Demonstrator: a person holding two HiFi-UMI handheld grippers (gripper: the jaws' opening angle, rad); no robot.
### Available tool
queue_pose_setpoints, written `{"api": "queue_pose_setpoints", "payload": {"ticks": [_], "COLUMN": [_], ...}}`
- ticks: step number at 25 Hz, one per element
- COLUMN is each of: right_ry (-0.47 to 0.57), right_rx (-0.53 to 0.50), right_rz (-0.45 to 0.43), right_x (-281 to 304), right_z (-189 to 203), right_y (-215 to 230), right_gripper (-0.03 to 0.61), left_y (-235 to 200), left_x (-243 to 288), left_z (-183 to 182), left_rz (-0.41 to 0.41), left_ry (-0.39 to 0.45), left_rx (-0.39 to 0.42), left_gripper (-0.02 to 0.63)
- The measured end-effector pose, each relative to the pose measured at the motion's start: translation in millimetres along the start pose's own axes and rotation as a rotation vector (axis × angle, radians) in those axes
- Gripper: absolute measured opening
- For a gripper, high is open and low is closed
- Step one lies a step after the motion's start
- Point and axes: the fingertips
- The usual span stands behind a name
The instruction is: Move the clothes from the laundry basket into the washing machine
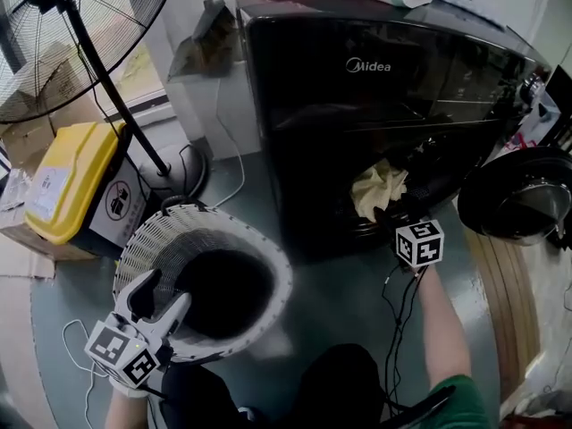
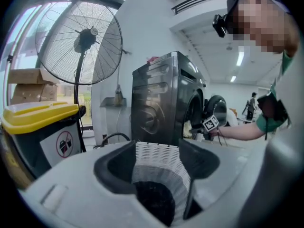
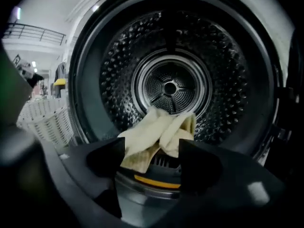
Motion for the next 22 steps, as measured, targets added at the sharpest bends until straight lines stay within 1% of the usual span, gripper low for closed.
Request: {"api": "queue_pose_setpoints", "payload": {"ticks": [2,4,5,6,7,8,10,12,14,17,19,20,21,22], "right_ry": [-0.062,-0.100,-0.108,-0.111,-0.115,-0.121,-0.137,-0.143,-0.158,-0.251,-0.295,-0.300,-0.297,-0.284], "right_rx": [-0.065,-0.092,-0.084,-0.069,-0.059,-0.064,-0.105,-0.145,-0.160,-0.174,-0.232,-0.251,-0.247,-0.225], "right_rz": [0.022,0.075,0.096,0.112,0.125,0.139,0.172,0.197,0.203,0.204,0.217,0.216,0.206,0.191], "right_x": [14,26,30,34,38,42,52,65,79,100,110,113,114,112], "right_z": [15,21,21,19,16,11,-2,-18,-30,-28,-26,-26,-26,-28], "right_y": [-8,-3,2,7,11,16,26,35,41,43,41,39,37,34], "right_gripper": [0.336,0.333,0.282,0.167,0.103,0.073,0.048,0.041,0.041,0.044,0.057,0.085,0.144,0.178], "left_y": [-2,-3,-3,-3,-4,-5,-9,-13,-17,-21,-23,-24,-25,-26], "left_x": [-2,-4,-5,-7,-9,-11,-16,-22,-27,-33,-36,-37,-37,-37], "left_z": [1,1,1,2,2,3,3,5,7,10,13,14,14,14], "left_rz": [-0.006,-0.010,-0.012,-0.014,-0.016,-0.021,-0.036,-0.055,-0.072,-0.088,-0.095,-0.097,-0.098,-0.096], "left_ry": [0.001,0.002,0.002,0.001,-0.001,-0.002,-0.004,-0.007,-0.009,-0.015,-0.020,-0.021,-0.021,-0.019], "left_rx": [-0.004,-0.006,-0.005,-0.003,-0.003,-0.003,-0.007,-0.012,-0.016,-0.019,-0.022,-0.022,-0.022,-0.021], "left_gripper": [0.282,0.281,0.281,0.281,0.281,0.281,0.278,0.276,0.275,0.275,0.275,0.275,0.275,0.275]}}
Point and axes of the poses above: the fingertips, and each gripper's own axes: x forward along the fingers, y to its right, z out of its underside, and after that the axes turned 5 degrees about -y, right-handed
